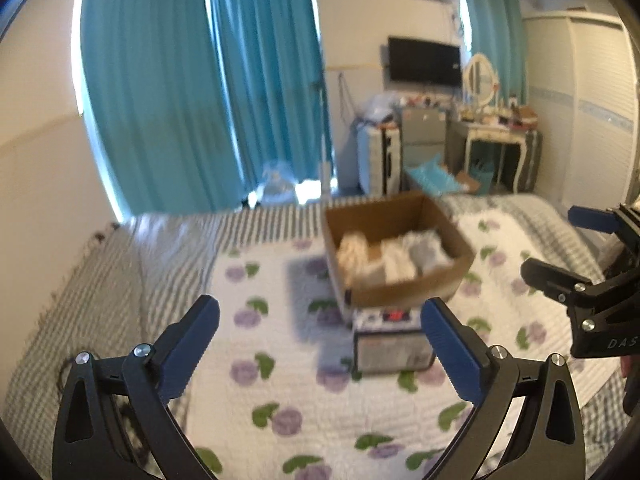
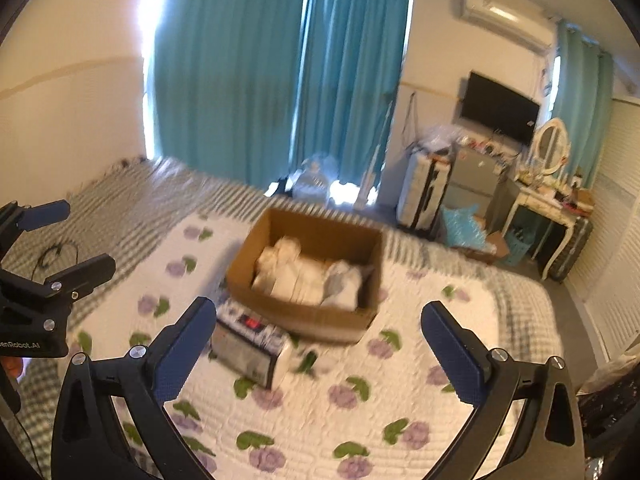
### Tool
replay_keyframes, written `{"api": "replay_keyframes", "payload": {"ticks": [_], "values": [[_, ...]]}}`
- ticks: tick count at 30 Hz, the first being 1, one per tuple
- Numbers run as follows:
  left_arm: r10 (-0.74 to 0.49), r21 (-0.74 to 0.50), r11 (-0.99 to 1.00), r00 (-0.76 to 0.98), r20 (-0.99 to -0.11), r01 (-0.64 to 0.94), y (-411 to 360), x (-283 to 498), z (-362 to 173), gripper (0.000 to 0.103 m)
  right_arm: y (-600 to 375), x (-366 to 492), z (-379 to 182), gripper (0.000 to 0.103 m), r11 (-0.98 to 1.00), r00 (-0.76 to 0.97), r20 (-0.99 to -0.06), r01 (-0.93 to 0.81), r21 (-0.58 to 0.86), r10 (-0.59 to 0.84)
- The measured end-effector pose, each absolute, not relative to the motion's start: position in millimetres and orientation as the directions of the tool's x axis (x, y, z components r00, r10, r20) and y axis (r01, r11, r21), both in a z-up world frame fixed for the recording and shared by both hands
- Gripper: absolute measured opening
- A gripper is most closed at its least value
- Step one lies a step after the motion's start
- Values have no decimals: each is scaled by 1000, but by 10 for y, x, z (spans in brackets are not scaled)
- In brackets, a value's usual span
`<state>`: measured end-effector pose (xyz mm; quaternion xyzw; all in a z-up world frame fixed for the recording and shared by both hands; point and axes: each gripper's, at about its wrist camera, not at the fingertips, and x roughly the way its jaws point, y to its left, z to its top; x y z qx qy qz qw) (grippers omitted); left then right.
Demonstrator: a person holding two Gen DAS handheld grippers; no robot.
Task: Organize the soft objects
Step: 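Grasp the white tissue-paper pack with the right tool and lift it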
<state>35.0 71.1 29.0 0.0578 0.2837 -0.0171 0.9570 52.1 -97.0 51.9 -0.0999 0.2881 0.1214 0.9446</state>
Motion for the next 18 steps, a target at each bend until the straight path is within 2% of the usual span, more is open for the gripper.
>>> {"api": "replay_keyframes", "payload": {"ticks": [6, 9, 15, 18], "values": [[24, 71, 997, 778, -628, 26, 830, 598, -348, 103, -824, 843, -299, 103, 932, 716, -672, -346, -108, 188], [42, 69, 998, 768, -638, 3, 891, 723, -550, 103, -784, 1020, -629, 103, 931, 675, -711, -357, -80, 198], [55, 69, 998, 730, -681, -11, 1009, 1021, -914, 103, -670, 1336, -1069, 103, 923, 624, -747, -383, -40, 227], [61, 70, 997, 718, -694, -17, 1068, 1130, -1054, 103, -599, 1498, -1209, 99, 916, 607, -756, -400, -24, 245]]}}
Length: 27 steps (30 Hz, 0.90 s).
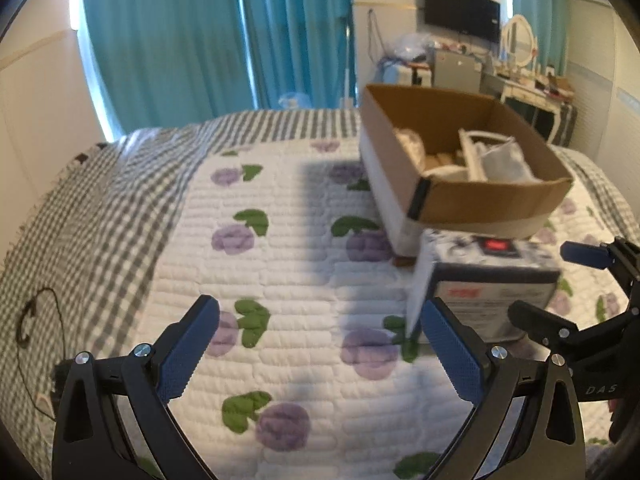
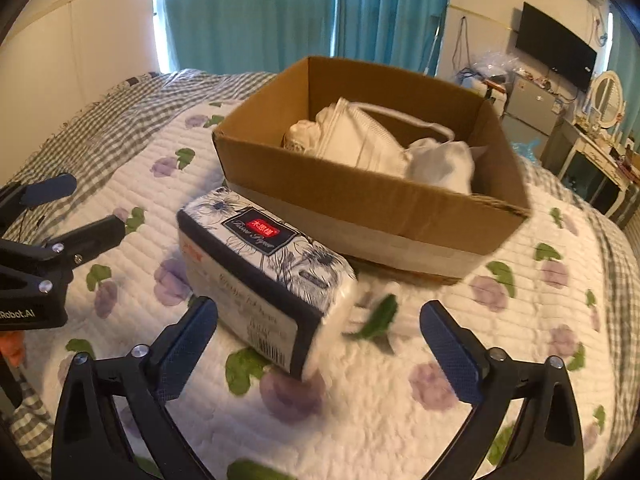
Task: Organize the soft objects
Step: 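Grasp the white tissue-paper pack with the right tool and lift it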
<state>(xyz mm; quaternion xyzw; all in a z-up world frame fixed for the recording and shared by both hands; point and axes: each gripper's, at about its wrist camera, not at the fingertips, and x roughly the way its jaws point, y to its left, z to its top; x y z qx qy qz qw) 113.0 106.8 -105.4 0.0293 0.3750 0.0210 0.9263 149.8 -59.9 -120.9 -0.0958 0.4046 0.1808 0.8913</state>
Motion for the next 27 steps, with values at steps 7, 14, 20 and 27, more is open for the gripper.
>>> {"api": "replay_keyframes", "payload": {"ticks": [7, 14, 20, 27], "values": [[65, 67, 997, 702, -709, -25, 1169, 1269, -1254, 103, -424, 1692, -1458, 80, 896, 564, -767, -444, 30, 305], [60, 56, 998, 693, -719, -29, 1202, 1247, -1211, 103, -444, 1557, -1340, 47, 887, 565, -748, -457, 70, 350], [40, 52, 999, 722, -691, -6, 1091, 1151, -920, 103, -669, 1270, -981, 40, 888, 608, -698, -450, 90, 379], [-12, 42, 998, 731, -682, 56, 744, 1061, -716, 103, -1310, 974, -532, 40, 946, 710, -659, -325, 8, 249]]}}
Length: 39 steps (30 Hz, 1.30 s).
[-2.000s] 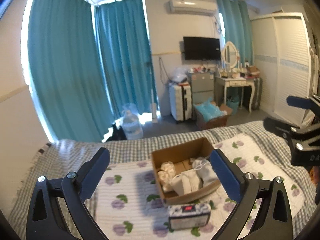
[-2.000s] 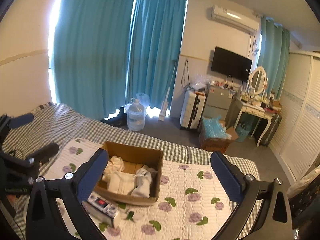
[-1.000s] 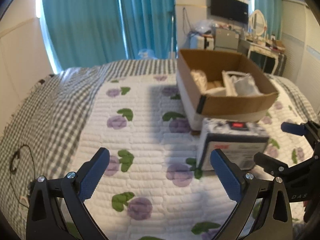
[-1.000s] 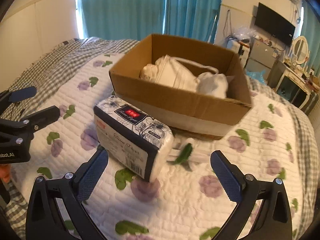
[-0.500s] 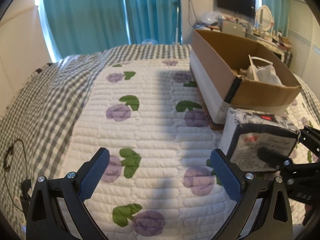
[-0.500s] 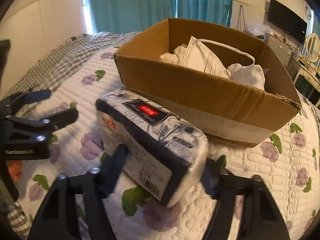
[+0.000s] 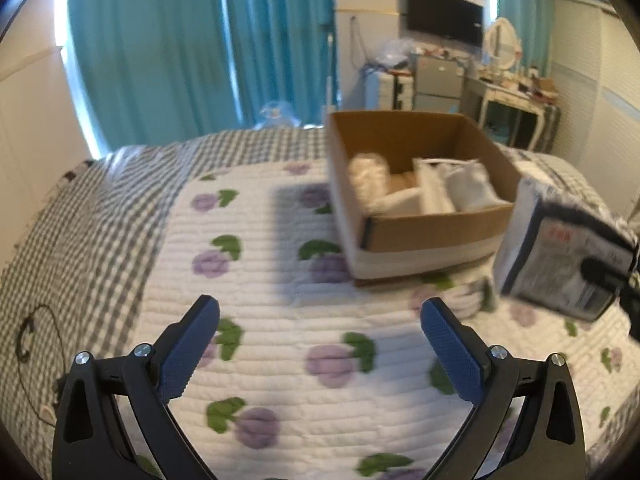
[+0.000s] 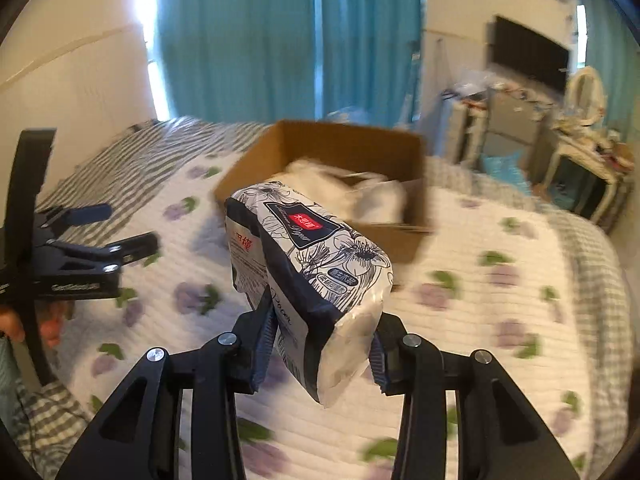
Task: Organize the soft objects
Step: 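Grasp the white tissue-paper pack with the right tool and lift it, then grasp the white rope item with the left tool while the right tool holds the tissue pack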
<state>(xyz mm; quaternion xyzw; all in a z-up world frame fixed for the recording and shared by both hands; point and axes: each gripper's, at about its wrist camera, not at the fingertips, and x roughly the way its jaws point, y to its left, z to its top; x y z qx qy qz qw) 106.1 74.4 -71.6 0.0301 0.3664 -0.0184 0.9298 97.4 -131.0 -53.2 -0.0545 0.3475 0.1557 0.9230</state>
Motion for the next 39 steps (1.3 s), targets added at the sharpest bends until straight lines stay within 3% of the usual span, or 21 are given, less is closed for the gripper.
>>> {"api": "replay_keyframes", "payload": {"ticks": [6, 18, 20, 23, 25, 29, 34, 39], "values": [[-110, 24, 983, 694, -711, 181, 218, 1194, -841, 103, -1940, 944, -551, 40, 990, 741, -666, -141, -27, 87], [-213, -16, 940, 552, -806, 340, -621, 1746, -1539, 100, -2490, 1244, -1230, 40, 999, 704, -710, 37, 6, -22], [-213, -19, 940, 544, -812, 340, -671, 1830, -1616, 87, -2535, 1311, -1316, 40, 999, 702, -712, 44, 16, -20], [-223, -45, 942, 520, -824, 332, -663, 1960, -1716, 73, -2584, 1371, -1382, 40, 998, 706, -708, 48, 38, -7], [-231, -59, 943, 518, -824, 328, -663, 1978, -1737, 69, -2593, 1385, -1396, 40, 998, 709, -705, 46, 43, -2], [-230, -48, 938, 517, -825, 342, -700, 1913, -1707, 48, -2577, 1364, -1389, 40, 998, 715, -699, 47, 43, -3], [-232, -41, 936, 526, -818, 350, -662, 1785, -1549, 39, -2534, 1254, -1308, 40, 998, 720, -694, 46, 47, 0], [-232, -51, 945, 553, -800, 323, -518, 1601, -1250, 39, -2481, 1079, -1101, 40, 998, 740, -673, 41, 53, 5]]}}
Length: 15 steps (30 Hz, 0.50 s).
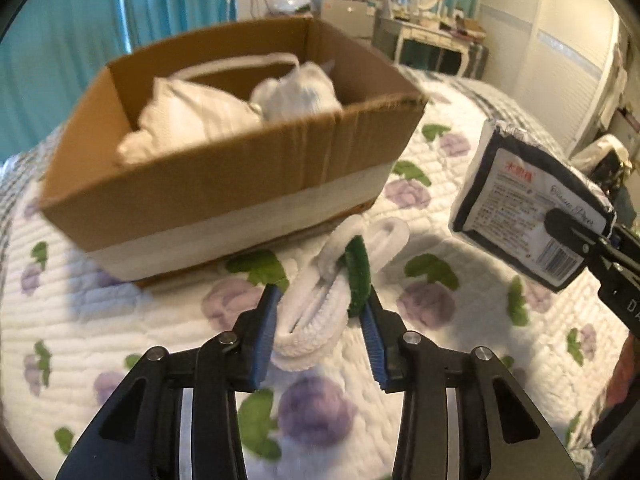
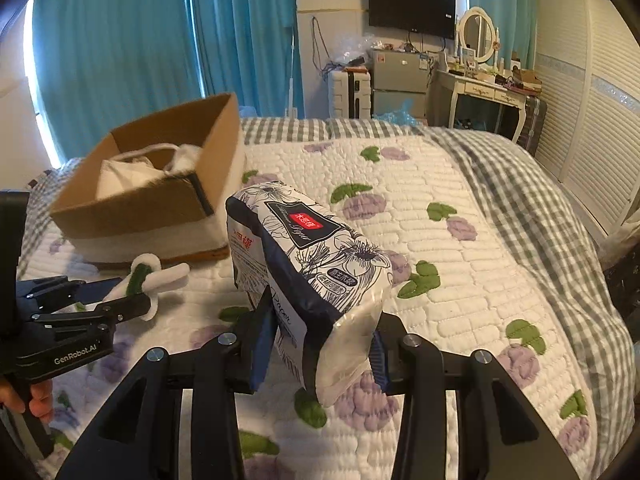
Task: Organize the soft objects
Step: 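Grasp the white rope item with the left tool while the right tool holds the tissue pack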
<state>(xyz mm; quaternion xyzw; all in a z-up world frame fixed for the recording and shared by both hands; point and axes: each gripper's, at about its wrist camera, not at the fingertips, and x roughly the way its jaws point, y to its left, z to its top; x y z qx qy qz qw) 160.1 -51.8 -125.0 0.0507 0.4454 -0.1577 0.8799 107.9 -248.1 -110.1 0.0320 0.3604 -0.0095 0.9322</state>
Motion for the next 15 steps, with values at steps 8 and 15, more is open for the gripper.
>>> {"api": "replay_keyframes", "payload": {"ticks": [8, 15], "values": [[-231, -42, 954, 642, -731, 295, -298, 1096, -599, 39, -2229, 700, -496, 40, 999, 799, -600, -12, 37, 32], [-218, -25, 963, 720, -659, 268, -37, 698, -46, 39, -1924, 308, -54, 40, 997, 832, -551, -75, 15, 71]]}}
